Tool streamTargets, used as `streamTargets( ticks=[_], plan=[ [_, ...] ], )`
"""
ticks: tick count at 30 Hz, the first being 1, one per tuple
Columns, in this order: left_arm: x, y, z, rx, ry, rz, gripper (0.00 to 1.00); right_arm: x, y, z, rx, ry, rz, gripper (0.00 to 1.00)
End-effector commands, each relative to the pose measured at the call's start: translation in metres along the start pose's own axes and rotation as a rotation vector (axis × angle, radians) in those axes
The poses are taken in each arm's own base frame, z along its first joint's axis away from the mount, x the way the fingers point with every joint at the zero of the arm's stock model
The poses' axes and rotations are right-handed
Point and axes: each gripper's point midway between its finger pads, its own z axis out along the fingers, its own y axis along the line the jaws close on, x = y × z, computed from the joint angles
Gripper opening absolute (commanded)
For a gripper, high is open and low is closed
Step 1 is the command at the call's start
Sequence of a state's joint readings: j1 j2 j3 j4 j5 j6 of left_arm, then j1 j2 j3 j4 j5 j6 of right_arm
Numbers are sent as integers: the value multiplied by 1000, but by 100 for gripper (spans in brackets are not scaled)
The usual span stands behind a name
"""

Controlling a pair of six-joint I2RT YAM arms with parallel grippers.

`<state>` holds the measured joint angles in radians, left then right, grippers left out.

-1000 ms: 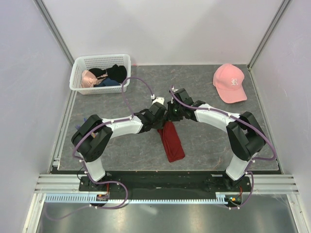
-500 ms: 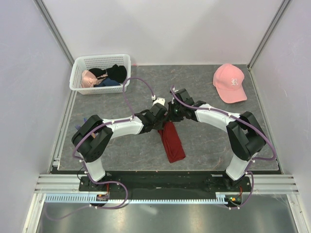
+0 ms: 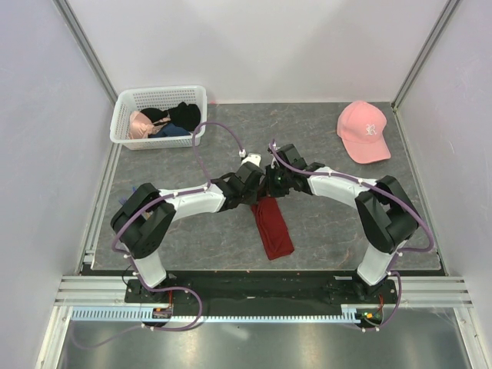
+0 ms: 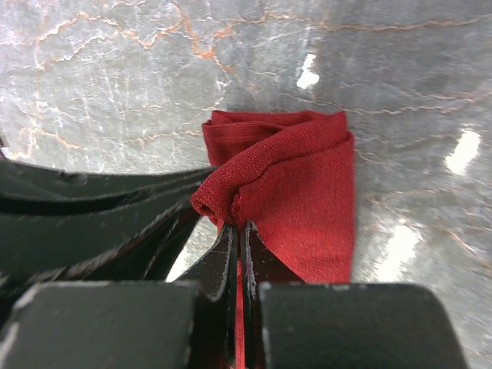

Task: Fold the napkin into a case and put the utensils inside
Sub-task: Stuff the 2/3-rectangle-folded napkin into the folded napkin.

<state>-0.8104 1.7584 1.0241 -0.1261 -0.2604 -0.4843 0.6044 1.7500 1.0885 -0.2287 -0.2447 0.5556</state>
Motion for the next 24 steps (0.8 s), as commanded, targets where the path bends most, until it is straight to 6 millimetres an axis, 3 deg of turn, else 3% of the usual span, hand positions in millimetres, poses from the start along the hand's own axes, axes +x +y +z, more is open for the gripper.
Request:
streamTargets(
  ticks=[1,6,11,16,20,24],
  plan=[
    [-38,-18,-20,77,-95,-86,2,8,8,14,-52,23,26,0],
    [-41,-26,-27,128,-97,-118,2,10,9,34,-84,12,70,0],
    [-32,-22,-22,118,-76,-130,2,14,-1,51,-74,0,72,0],
    [-29,-10,-23,98,-78,-158,2,9,1,35,-79,-32,28,1],
    [-29,-7,-26,96,-85,-167,2,6,10,19,-116,-39,16,15],
    [-25,-7,-25,99,-75,-165,2,1,17,1,-141,-55,12,21]
  ],
)
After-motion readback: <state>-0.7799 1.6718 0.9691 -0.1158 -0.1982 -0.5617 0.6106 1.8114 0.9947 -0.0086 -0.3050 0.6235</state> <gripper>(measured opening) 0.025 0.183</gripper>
